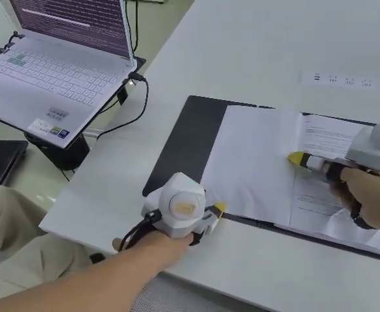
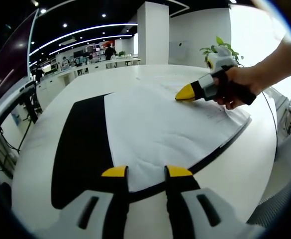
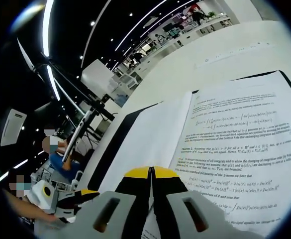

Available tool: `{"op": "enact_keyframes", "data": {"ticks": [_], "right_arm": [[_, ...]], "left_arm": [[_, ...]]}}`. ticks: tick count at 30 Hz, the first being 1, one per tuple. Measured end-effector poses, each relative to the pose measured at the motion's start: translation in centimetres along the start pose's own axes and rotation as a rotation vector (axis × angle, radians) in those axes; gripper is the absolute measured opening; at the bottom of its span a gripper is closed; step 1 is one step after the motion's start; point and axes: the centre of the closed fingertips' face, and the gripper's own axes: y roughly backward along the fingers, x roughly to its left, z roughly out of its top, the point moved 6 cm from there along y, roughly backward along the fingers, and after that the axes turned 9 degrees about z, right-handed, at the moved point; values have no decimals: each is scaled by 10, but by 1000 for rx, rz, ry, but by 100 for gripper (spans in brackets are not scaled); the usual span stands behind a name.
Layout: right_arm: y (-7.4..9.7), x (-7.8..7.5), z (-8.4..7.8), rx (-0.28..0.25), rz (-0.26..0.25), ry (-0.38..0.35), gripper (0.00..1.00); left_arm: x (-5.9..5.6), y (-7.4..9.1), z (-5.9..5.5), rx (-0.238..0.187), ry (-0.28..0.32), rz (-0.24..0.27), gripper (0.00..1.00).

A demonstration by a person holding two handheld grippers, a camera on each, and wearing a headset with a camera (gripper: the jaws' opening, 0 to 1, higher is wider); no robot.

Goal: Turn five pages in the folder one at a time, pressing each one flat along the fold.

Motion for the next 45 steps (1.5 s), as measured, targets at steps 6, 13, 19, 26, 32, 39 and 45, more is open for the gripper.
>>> {"op": "enact_keyframes", "data": {"ticks": [6, 13, 19, 26, 32, 39, 45], "right_arm": [[5, 3, -14, 0, -2, -18, 0], [11, 11, -26, 5, 5, -23, 0], [19, 17, -40, 24, 11, -30, 0], [29, 35, -58, 37, 17, -33, 0], [34, 44, -71, 39, 21, -43, 0], [42, 48, -85, 39, 27, -58, 0], [47, 52, -97, 45, 40, -79, 0]], "left_arm": [[0, 1, 0, -3, 1, 0, 28], [0, 1, 0, -6, -1, -1, 28], [0, 1, 0, -7, -3, -4, 28], [-1, 2, 0, -8, -5, -6, 28], [-1, 2, 0, -8, -8, -9, 28], [0, 2, -1, -9, -8, -11, 28], [0, 2, -1, -5, -12, -12, 27]]}}
